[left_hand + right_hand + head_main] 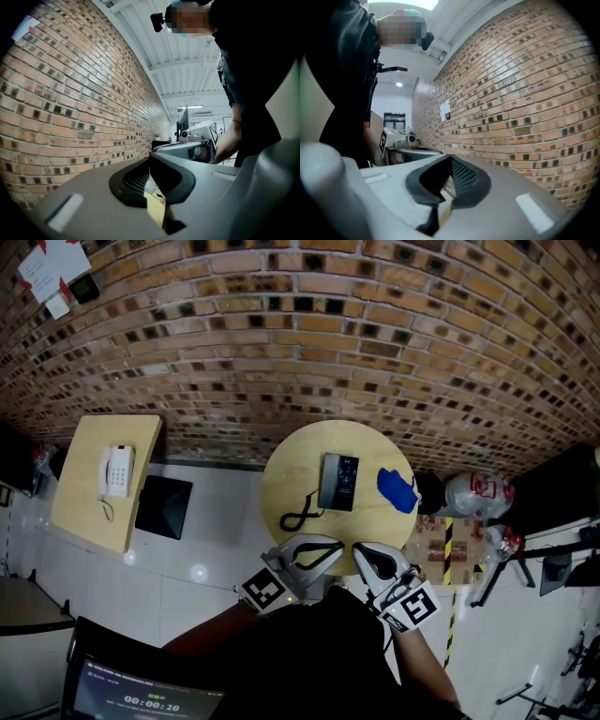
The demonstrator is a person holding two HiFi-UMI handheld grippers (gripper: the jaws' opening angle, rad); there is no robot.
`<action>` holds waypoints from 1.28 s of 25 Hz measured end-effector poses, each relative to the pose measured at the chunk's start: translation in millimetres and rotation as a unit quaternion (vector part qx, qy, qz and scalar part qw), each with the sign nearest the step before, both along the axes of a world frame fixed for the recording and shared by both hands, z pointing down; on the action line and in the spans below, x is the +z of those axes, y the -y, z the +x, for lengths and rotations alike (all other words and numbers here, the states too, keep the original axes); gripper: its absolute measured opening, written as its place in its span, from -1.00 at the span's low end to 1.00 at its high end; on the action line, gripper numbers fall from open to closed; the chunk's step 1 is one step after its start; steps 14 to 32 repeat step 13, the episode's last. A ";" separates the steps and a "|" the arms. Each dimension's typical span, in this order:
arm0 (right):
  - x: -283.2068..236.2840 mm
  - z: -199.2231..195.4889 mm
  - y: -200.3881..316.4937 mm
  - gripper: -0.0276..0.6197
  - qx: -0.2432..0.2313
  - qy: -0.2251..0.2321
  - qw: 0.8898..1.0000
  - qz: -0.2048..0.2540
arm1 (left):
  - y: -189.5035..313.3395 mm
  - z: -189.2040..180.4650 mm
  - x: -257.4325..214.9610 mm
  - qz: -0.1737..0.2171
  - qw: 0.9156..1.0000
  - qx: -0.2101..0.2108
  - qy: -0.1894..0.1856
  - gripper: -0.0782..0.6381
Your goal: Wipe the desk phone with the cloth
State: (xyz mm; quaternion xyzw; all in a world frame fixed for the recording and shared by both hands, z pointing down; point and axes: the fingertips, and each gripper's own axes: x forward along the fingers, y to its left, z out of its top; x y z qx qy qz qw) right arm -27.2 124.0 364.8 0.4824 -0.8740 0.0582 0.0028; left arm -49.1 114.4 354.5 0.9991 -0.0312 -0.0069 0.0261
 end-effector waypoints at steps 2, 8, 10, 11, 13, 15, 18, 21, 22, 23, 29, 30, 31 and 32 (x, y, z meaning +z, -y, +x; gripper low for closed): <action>-0.7 -0.6 -1.1 -0.91 -0.001 0.002 1.000 0.001 | -1.5 -1.1 0.3 0.001 1.000 0.000 0.002 -0.78; 0.7 2.1 -3.2 -0.91 -0.003 0.005 1.000 0.000 | -3.5 0.8 0.9 0.000 1.000 0.000 0.003 -0.78; 1.1 1.8 -3.2 -0.91 -0.005 0.005 1.000 0.001 | -3.0 1.4 1.5 0.002 1.000 0.001 0.003 -0.78; 1.8 1.4 -3.3 -0.91 -0.006 0.005 1.000 0.000 | -2.8 1.6 2.2 0.003 1.000 0.001 0.004 -0.78; 3.5 0.3 -3.4 -0.91 -0.008 0.006 1.000 0.000 | -2.3 1.9 3.7 0.004 1.000 0.002 0.007 -0.78; 3.5 0.3 -3.4 -0.91 -0.008 0.006 1.000 0.000 | -2.3 1.9 3.7 0.004 1.000 0.002 0.007 -0.78; 3.5 0.3 -3.4 -0.91 -0.008 0.006 1.000 0.000 | -2.3 1.9 3.7 0.004 1.000 0.002 0.007 -0.78; 3.5 0.3 -3.4 -0.91 -0.008 0.006 1.000 0.000 | -2.3 1.9 3.7 0.004 1.000 0.002 0.007 -0.78; 3.5 0.3 -3.4 -0.91 -0.008 0.006 1.000 0.000 | -2.3 1.9 3.7 0.004 1.000 0.002 0.007 -0.78; 3.5 0.3 -3.4 -0.91 -0.008 0.006 1.000 0.000 | -2.3 1.9 3.7 0.004 1.000 0.002 0.007 -0.78; 3.5 0.3 -3.4 -0.91 -0.008 0.006 1.000 0.000 | -2.3 1.9 3.7 0.004 1.000 0.002 0.007 -0.78; 3.5 0.3 -3.4 -0.91 -0.008 0.006 1.000 0.000 | -2.3 1.9 3.7 0.004 1.000 0.002 0.007 -0.78; 3.5 0.3 -3.4 -0.91 -0.008 0.006 1.000 0.000 | -2.3 1.9 3.7 0.004 1.000 0.002 0.007 -0.78; 3.5 0.3 -3.4 -0.91 -0.008 0.006 1.000 0.000 | -2.3 1.9 3.7 0.004 1.000 0.002 0.007 -0.78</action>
